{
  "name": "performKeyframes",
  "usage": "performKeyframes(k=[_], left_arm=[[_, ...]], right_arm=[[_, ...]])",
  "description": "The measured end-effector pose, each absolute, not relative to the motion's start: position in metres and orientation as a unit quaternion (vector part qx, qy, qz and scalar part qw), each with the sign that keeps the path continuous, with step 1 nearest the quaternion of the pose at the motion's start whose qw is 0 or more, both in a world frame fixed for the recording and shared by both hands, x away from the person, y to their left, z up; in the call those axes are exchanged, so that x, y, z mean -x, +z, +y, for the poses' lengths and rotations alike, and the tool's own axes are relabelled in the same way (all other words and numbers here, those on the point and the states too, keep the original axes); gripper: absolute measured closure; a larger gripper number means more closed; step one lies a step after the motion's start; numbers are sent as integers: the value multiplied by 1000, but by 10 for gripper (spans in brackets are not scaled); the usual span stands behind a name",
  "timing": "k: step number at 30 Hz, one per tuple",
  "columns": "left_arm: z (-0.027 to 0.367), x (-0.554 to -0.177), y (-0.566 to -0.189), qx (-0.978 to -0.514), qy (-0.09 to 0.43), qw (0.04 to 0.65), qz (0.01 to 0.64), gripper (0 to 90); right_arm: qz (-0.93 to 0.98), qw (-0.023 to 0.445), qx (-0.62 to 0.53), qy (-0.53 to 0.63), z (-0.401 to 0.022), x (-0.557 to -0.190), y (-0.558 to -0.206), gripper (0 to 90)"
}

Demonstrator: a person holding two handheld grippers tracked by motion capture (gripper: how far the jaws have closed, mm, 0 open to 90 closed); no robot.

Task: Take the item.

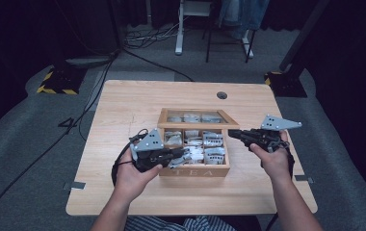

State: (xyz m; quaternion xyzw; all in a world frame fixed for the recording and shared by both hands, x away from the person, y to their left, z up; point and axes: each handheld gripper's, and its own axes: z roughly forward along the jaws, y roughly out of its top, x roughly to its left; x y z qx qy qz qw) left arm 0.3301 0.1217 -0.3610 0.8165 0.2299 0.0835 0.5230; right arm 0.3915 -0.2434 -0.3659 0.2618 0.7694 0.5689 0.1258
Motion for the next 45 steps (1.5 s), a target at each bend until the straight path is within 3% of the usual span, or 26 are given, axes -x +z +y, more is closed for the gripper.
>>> performKeyframes(k=[10,19,31,45], left_arm=[[156,-325,-357,-806,81,522,268,894],[188,-328,-361,-797,114,501,318,895],[218,-347,-386,-785,131,464,389,894],[233,-369,-417,-778,120,449,423,891]], right_arm=[[770,126,-261,569,-244,-392,-366,900],[770,125,-263,568,-243,-391,-367,900],[770,125,-264,568,-246,-391,-367,900],[772,124,-263,565,-245,-391,-368,900]])
